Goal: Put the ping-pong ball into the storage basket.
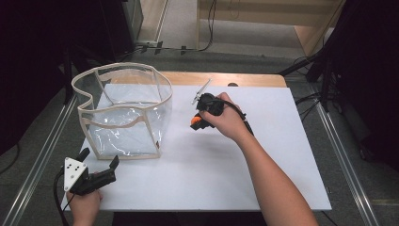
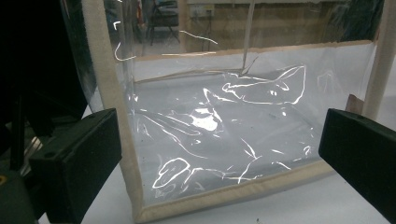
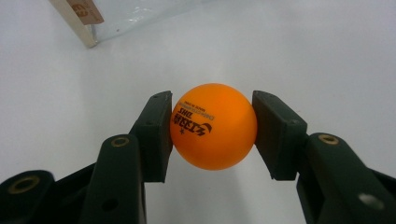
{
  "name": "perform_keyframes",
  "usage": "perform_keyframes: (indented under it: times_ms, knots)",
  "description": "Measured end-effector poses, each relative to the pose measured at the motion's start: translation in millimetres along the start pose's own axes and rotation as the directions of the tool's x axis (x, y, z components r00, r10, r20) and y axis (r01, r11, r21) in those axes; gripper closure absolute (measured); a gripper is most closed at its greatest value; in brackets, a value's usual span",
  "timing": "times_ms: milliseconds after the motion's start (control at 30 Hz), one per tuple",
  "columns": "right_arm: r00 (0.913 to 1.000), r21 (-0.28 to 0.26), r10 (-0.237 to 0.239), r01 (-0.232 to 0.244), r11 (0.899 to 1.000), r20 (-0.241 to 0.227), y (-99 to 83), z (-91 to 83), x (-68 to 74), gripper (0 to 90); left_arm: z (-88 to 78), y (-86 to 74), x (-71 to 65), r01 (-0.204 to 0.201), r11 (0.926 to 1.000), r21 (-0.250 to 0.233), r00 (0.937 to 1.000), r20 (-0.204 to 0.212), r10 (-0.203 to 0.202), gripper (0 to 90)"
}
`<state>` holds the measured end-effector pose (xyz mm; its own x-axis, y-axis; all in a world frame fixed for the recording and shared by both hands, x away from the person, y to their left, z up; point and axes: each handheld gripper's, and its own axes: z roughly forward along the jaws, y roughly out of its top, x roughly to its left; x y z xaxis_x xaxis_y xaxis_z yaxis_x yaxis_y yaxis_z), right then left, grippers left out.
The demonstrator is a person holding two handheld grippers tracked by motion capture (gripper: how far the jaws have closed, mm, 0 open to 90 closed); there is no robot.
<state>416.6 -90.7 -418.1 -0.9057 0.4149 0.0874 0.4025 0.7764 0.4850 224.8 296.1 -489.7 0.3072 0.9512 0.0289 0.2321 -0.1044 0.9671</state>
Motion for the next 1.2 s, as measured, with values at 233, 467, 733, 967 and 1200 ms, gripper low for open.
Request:
perform_keyframes:
  times_ms: [233,467,733,967,1200]
  knots:
    - [1.0000,-0.006,-0.002,0.002,1.000,-0.007,5.6,-4.3,1.1,48.3,-0.1,0.0,0.5,-0.001,1.0000,0.003,1.0000,0.001,0.001,0.0]
    - [0.9999,-0.013,-0.013,0.013,1.000,-0.010,12.6,-7.9,2.5,48.3,0.4,0.0,-0.3,-0.001,1.0000,0.001,1.0000,-0.003,0.001,0.0]
    - [0.9995,-0.009,-0.029,0.028,1.000,-0.012,18.2,-11.9,1.3,48.3,0.5,-0.1,-0.2,-0.002,1.0000,0.001,1.0000,-0.003,0.002,0.0]
    - [0.9996,0.000,-0.025,0.025,1.000,-0.008,25.2,-16.1,3.1,48.3,0.5,-0.1,-0.5,-0.003,1.0000,0.001,1.0000,-0.005,0.003,0.0]
    - [0.9989,-0.006,-0.046,0.045,0.999,-0.013,33.5,-20.2,3.0,48.3,0.7,-0.1,-0.8,-0.004,1.0000,0.002,1.0000,-0.006,0.004,0.0]
